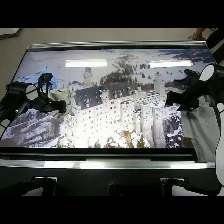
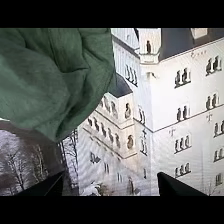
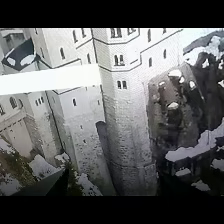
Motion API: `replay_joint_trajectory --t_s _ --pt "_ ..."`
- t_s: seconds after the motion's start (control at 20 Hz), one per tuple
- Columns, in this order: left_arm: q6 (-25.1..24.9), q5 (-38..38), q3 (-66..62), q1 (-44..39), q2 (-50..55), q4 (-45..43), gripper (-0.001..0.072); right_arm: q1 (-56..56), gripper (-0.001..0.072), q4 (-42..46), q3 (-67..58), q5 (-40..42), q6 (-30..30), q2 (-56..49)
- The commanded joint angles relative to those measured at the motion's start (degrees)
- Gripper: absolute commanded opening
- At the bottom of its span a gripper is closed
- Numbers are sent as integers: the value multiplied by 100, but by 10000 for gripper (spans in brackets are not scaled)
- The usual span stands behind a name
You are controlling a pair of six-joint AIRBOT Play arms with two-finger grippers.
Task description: Fold the shirts.
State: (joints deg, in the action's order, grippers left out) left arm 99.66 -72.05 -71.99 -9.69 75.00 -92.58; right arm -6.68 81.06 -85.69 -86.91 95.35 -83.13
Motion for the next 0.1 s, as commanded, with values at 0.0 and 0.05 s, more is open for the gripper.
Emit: replay_joint_trajectory --t_s 0.0,0.05 --pt "2 11 7 -2 -4 7 705 4 655 -4 2 2 -2 0" --pt "0 11 7 -2 -4 7 705 4 655 -4 2 2 0 0"
